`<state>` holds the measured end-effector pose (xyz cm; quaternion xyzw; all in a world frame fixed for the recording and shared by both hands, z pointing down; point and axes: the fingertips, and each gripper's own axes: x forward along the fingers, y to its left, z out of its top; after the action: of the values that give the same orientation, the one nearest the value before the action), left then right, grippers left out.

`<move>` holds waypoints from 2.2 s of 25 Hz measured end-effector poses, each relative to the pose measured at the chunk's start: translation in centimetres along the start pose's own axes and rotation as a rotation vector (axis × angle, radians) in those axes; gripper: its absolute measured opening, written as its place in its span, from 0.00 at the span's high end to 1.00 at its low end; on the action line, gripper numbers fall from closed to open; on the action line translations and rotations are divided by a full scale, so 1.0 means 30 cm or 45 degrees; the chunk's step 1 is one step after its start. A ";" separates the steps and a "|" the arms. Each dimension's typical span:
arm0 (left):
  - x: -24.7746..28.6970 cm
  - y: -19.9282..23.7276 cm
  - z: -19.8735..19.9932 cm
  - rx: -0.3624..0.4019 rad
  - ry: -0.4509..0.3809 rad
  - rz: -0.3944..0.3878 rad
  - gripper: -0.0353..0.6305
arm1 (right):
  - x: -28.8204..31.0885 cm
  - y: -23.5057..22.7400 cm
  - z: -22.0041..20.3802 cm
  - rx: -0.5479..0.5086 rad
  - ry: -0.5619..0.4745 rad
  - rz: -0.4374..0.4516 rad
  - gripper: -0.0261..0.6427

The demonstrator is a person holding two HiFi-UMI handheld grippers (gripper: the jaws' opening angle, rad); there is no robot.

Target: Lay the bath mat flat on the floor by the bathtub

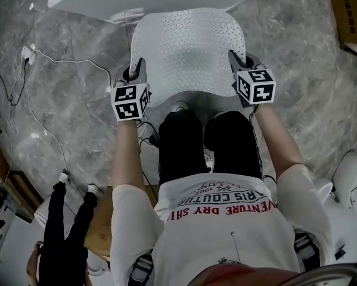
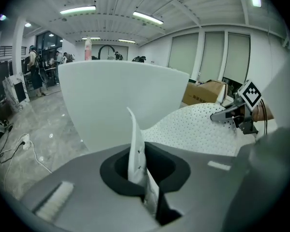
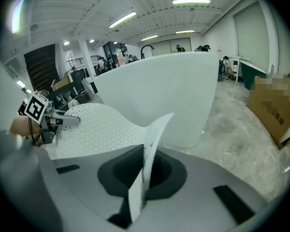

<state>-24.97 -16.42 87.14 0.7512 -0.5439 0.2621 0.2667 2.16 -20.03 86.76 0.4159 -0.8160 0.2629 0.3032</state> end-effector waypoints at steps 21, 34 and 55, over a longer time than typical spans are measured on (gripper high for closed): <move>0.661 0.192 -0.513 0.019 0.205 0.034 0.92 | 0.646 -0.362 -0.497 -0.107 0.281 -0.051 0.94; 0.823 0.379 -0.740 0.057 0.399 0.229 0.91 | 0.808 -0.536 -0.707 -0.154 0.402 -0.221 0.94; 0.811 0.473 -0.806 -0.172 0.333 0.435 0.31 | 0.793 -0.556 -0.644 -0.420 0.194 -0.344 0.52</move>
<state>-34.45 -20.09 122.84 0.5883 -0.6403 0.3616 0.3363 10.29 -27.81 119.77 0.4452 -0.7596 0.1134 0.4605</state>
